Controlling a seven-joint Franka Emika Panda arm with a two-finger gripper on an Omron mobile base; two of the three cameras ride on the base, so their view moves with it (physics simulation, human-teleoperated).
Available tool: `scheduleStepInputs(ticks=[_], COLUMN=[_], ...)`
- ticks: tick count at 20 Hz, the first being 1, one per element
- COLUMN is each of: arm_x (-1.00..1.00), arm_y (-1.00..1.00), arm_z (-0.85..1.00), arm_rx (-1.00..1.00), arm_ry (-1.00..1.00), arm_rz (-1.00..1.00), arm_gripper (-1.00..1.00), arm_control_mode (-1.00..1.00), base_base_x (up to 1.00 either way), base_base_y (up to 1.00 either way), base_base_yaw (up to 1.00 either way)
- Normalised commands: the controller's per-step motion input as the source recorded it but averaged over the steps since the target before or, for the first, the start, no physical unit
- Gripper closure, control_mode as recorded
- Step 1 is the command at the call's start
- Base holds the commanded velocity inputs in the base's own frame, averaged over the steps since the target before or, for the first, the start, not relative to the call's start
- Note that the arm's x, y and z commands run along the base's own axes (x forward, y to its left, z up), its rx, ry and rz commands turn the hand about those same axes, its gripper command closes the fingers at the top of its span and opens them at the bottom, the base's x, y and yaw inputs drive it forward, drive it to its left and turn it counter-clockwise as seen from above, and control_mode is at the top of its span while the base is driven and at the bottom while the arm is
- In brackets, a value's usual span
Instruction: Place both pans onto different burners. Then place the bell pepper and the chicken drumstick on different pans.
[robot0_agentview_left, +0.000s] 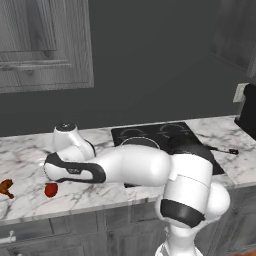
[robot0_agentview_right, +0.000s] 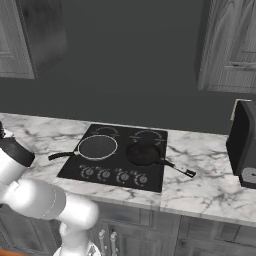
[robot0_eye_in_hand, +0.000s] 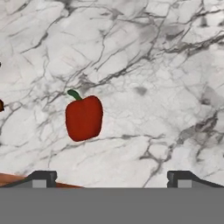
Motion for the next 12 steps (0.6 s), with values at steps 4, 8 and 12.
scheduleStepInputs(ticks=[4,8,12], arm_x=[0.00,0.07,0.16], arm_y=[0.21,0.08,0.05], arm_z=[0.00,0.00,-0.04], arm_rx=[0.00,0.00,0.00], arm_ry=[0.03,0.00,0.00], arm_rz=[0.00,0.00,0.00], arm_gripper=[-1.00,-1.00,-1.00], arm_control_mode=[-1.00,-1.00,-1.00], base_base_x=[0.00,0.00,0.00], base_base_y=[0.00,0.00,0.00], base_base_yaw=[0.00,0.00,0.00])
